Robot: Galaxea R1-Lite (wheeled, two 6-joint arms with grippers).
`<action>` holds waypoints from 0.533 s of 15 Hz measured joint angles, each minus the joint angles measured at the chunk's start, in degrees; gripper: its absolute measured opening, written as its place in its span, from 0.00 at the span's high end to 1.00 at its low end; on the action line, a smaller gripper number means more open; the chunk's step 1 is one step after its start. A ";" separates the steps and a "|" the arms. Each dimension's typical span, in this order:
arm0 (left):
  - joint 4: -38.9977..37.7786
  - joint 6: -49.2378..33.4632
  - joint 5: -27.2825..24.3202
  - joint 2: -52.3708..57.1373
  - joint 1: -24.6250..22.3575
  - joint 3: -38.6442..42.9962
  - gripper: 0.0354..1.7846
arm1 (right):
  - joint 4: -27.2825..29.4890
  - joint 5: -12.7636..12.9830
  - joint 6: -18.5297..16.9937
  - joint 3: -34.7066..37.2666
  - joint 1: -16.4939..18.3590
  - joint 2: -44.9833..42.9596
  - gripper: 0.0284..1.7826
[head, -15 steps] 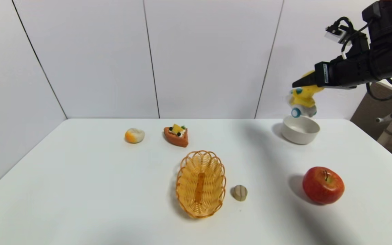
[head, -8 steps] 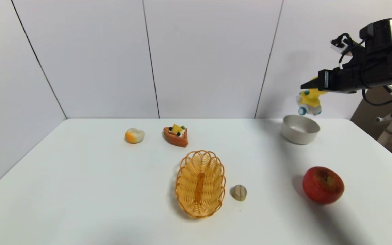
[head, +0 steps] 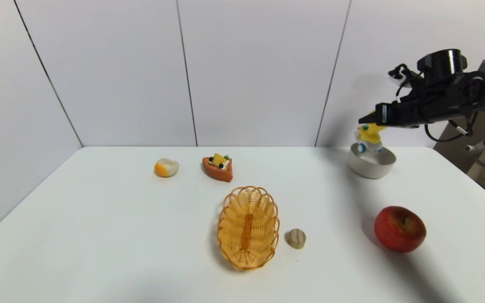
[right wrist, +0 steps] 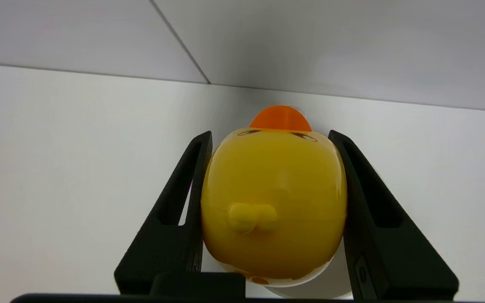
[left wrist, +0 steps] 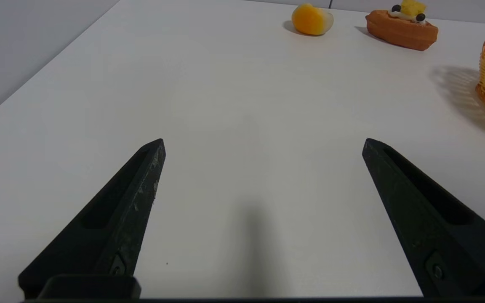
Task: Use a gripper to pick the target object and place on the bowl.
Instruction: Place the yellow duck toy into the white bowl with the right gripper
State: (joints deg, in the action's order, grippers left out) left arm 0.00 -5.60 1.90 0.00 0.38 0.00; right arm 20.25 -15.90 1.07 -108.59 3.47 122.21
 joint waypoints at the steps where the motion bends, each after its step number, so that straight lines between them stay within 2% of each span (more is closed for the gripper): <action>1: 0.00 -0.05 -0.01 0.00 -0.02 0.00 0.06 | 0.00 0.00 0.02 0.02 -0.04 0.34 0.51; 5: 0.00 -0.05 0.00 0.00 -0.05 0.00 0.06 | -0.10 0.09 -0.09 0.00 0.43 1.16 0.51; 6: 0.00 -0.05 0.00 0.00 -0.02 0.00 0.06 | -0.05 0.09 -0.11 -0.01 0.46 1.22 0.50; 8: 0.00 -0.02 0.00 0.00 -0.02 0.00 0.06 | -0.10 0.28 -0.33 -0.09 0.57 1.19 0.40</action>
State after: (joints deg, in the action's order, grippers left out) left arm 0.00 -5.62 1.90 0.00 0.35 0.00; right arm 20.15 -15.62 0.74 -108.68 4.05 123.41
